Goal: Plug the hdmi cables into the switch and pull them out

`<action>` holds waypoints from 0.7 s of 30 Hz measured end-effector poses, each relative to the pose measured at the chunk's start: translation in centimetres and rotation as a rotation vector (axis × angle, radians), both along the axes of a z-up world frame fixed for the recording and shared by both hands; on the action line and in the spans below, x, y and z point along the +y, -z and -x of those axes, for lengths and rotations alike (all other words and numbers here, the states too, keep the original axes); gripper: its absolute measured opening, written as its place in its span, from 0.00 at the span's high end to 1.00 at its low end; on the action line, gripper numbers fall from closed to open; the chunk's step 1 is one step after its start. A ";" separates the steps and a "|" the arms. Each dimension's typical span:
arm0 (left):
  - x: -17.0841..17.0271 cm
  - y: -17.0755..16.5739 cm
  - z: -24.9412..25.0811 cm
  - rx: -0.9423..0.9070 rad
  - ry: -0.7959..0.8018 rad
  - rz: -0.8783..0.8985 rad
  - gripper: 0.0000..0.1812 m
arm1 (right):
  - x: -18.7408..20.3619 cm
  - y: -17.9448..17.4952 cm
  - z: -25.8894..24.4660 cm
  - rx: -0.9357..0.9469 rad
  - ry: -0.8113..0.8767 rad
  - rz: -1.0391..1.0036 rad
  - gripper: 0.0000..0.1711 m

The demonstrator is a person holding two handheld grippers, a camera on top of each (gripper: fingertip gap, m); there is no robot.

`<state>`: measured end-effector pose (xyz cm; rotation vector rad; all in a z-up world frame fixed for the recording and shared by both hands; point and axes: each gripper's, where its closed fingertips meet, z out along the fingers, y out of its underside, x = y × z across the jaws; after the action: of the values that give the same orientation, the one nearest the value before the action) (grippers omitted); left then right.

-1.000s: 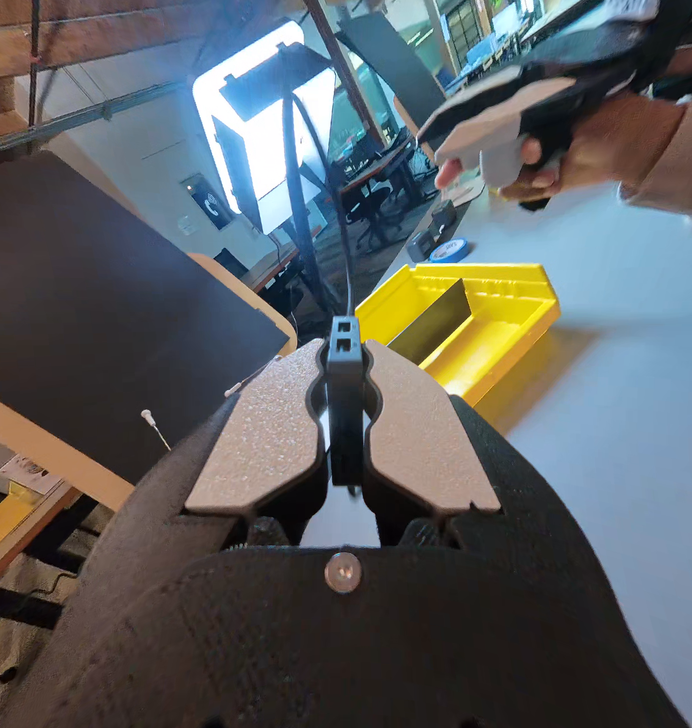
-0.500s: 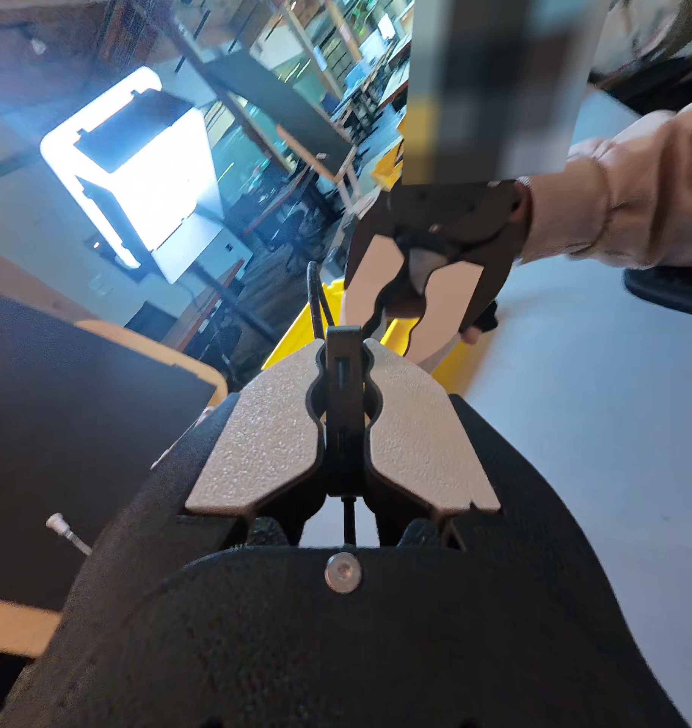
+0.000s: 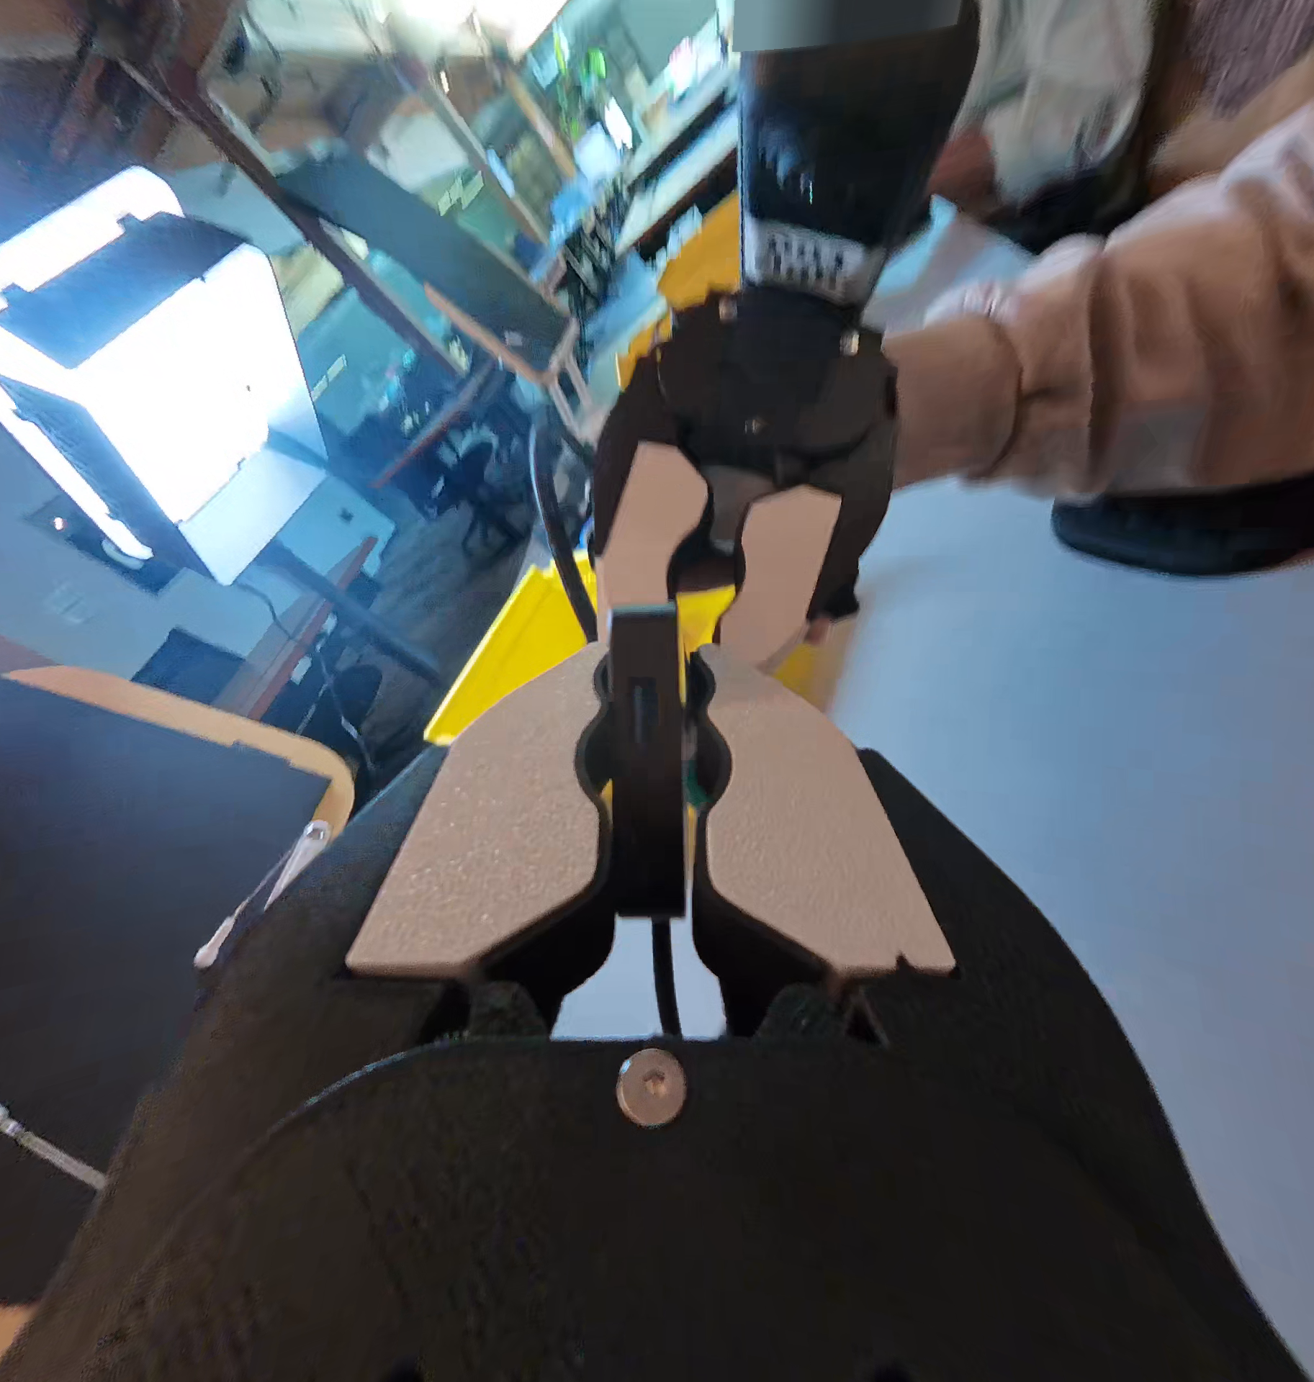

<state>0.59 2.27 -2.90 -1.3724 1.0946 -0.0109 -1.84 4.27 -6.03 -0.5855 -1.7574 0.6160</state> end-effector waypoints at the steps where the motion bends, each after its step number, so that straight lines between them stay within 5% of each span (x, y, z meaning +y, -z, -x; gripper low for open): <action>1: 0.3 0.7 0.5 0.050 -0.036 0.020 0.88 | 0.2 0.0 0.0 -0.001 0.008 -0.003 0.93; 14: -0.5 1.4 0.6 0.264 -0.073 -0.003 0.92 | 0.3 0.5 -0.9 -0.090 0.033 -0.184 0.93; 17: -3.5 -4.0 1.5 0.080 -0.031 -0.136 0.92 | 7.9 4.4 -2.3 -0.268 0.259 -0.218 0.93; 21: -9.1 -10.9 6.3 -0.065 -0.126 -0.368 0.92 | 12.7 -0.4 -4.1 -0.031 0.405 -0.041 0.92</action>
<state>-5.71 -6.86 7.99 -1.0977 0.9022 0.2260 2.24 16.98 -5.67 -0.8959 -1.6126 0.2887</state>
